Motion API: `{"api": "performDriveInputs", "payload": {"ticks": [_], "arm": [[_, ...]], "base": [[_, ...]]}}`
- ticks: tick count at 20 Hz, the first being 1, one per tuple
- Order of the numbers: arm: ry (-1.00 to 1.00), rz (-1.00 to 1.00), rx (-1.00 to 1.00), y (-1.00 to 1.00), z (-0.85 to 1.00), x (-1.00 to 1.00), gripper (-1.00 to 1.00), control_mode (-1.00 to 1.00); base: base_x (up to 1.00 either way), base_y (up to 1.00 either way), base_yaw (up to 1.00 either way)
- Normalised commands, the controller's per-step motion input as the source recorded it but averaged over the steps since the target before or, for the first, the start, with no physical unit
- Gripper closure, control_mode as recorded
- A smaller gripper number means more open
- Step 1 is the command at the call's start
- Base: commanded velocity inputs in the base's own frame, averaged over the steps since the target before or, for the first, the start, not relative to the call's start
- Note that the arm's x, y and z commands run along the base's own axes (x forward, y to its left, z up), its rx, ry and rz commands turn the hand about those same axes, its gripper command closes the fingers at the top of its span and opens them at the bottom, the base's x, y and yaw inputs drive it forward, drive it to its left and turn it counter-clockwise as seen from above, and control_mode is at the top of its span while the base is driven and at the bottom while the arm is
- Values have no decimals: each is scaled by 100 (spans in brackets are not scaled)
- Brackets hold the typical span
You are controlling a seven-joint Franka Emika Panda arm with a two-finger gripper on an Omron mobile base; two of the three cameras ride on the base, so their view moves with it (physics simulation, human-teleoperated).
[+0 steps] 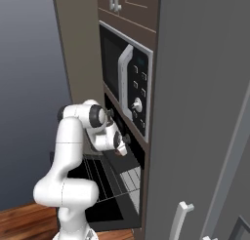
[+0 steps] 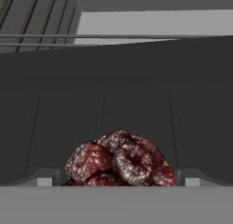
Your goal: Take the baked cake out of the oven and place it on the plate for cooling. Then close the oven door.
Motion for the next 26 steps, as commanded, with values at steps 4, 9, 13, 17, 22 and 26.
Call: {"api": "performDriveInputs", "payload": {"ticks": [4,9,13,17,22,26], "arm": [[0,1,0,25,-3,-13,100,-100],[-5,0,0,22,21,-27,100,-100],[-22,0,0,0,75,-51,100,-100],[-20,0,0,8,83,-79,100,-100],[-11,1,0,42,65,-76,100,-100],[-9,3,0,60,72,-66,100,-100]], "base": [[0,0,0],[0,0,0],[0,0,0],[0,0,0],[0,0,0],[0,0,0]]}}
